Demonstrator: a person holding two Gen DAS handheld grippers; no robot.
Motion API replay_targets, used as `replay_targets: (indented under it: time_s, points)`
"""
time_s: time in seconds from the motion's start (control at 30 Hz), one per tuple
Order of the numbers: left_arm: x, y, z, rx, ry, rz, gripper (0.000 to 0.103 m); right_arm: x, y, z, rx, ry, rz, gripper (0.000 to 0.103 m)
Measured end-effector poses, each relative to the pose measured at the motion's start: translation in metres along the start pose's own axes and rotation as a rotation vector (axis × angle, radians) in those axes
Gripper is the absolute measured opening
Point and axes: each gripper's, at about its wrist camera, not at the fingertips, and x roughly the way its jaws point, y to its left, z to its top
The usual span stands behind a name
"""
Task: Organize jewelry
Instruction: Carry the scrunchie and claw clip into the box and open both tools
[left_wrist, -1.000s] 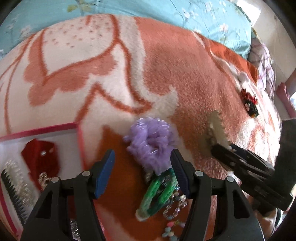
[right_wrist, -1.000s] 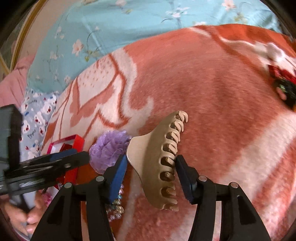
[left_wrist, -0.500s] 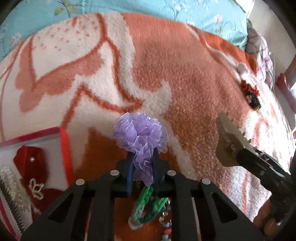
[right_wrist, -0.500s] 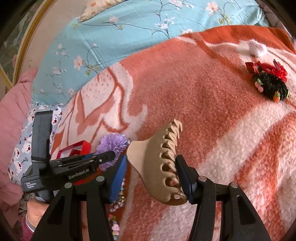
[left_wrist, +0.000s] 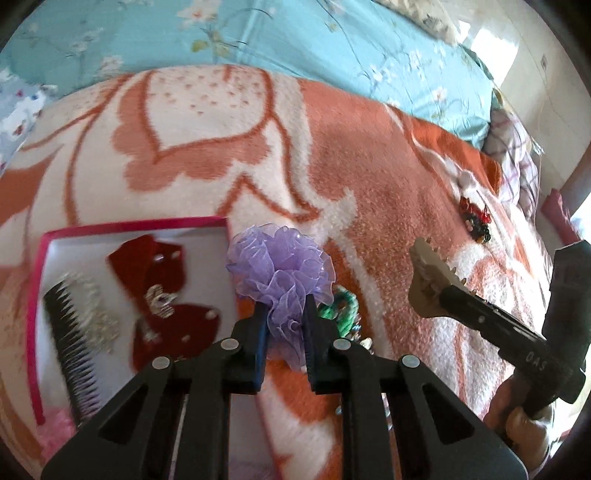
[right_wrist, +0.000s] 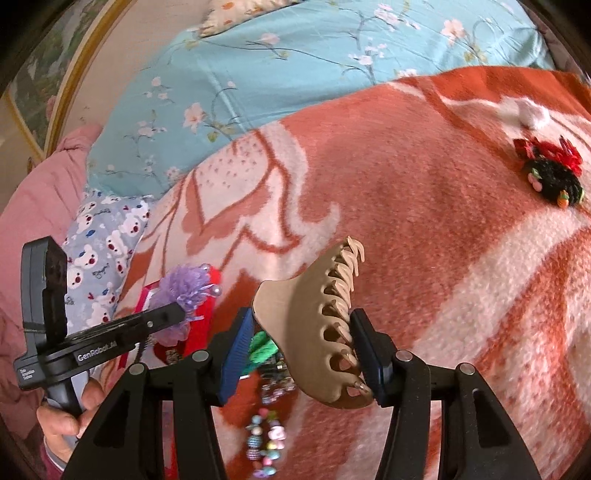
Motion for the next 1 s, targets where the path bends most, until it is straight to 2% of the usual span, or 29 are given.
replay_targets:
  time_s: [0.3,0.63,1.0]
  points:
    - [-0.033,0.05,-0.022,-0.104,-0.028,0.028,0.014,0.004,0.042,-0.009,-0.053,0.014,0.051,0.054]
    - [-0.067,0.085,-0.046,-0.179,-0.07,0.054,0.014,0.013,0.086,-0.024,-0.116,0.045,0.098,0.054]
    - [-0.09,0.14,-0.074,-0.287,-0.085,0.099,0.014,0.035,0.128,-0.044,-0.172,0.097,0.146,0.054]
